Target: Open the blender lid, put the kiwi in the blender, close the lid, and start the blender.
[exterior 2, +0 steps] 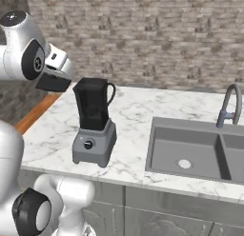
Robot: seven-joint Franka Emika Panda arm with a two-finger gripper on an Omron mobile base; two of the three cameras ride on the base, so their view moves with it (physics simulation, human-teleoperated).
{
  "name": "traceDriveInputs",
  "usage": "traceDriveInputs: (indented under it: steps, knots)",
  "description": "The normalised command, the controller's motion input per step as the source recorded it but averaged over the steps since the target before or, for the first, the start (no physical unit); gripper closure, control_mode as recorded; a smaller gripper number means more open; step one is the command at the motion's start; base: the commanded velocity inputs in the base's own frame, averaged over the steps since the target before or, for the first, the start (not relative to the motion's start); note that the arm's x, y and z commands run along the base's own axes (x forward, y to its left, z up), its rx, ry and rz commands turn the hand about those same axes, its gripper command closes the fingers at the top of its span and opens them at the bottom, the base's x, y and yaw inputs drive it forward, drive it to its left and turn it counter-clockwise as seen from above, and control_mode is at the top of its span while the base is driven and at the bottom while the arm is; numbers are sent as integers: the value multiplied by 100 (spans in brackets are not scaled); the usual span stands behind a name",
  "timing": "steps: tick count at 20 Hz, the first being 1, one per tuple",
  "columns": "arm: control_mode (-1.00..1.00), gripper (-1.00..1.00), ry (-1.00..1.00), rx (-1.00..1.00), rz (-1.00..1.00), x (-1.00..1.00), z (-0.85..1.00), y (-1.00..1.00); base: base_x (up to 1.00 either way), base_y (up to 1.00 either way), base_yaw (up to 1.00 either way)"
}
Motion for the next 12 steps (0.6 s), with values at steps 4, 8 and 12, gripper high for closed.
traceDriveInputs:
  steps: [4,8,12]
  knots:
    - [-100,100,6,0,0,26,31,-50,0,0,0]
    - [-100,100,15,0,0,26,13,-47,0,0,0]
    - [-100,100,23,0,0,36,-8,-17,0,0,0]
